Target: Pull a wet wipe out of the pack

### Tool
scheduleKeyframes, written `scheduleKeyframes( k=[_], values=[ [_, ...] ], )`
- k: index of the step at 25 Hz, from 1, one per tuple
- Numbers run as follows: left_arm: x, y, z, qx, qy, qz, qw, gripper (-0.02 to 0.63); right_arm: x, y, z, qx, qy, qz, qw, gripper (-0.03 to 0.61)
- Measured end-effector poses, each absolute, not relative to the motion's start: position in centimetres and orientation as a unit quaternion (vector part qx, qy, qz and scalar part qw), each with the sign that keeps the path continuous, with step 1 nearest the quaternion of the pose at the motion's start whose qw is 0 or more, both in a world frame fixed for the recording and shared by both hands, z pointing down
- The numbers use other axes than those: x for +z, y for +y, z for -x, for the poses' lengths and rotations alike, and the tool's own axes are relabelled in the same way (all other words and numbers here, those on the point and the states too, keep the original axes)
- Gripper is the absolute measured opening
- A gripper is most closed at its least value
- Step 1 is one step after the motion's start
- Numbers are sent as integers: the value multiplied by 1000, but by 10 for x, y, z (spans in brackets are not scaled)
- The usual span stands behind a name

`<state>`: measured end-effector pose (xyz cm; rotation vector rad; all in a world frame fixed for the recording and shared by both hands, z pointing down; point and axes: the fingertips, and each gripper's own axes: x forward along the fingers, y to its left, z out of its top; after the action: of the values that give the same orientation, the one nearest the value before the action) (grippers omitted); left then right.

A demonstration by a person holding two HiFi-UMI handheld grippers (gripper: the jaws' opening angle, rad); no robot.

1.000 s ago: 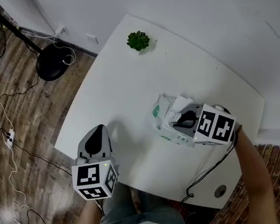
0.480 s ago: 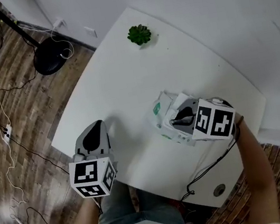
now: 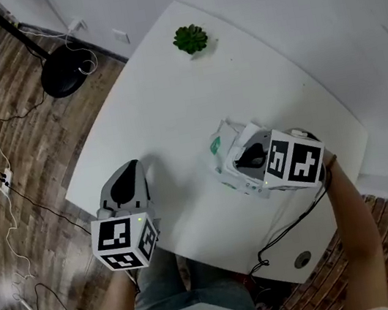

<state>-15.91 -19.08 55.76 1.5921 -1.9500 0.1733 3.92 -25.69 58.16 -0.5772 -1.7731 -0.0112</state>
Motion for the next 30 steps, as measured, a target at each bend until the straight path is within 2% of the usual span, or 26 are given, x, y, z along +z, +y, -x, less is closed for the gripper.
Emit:
scheduleKeyframes(
  k=[30],
  values=[
    [535,-191,150,72,-725,-623,286,11,568,-261,-42,4,-825,157,543,2]
  ],
)
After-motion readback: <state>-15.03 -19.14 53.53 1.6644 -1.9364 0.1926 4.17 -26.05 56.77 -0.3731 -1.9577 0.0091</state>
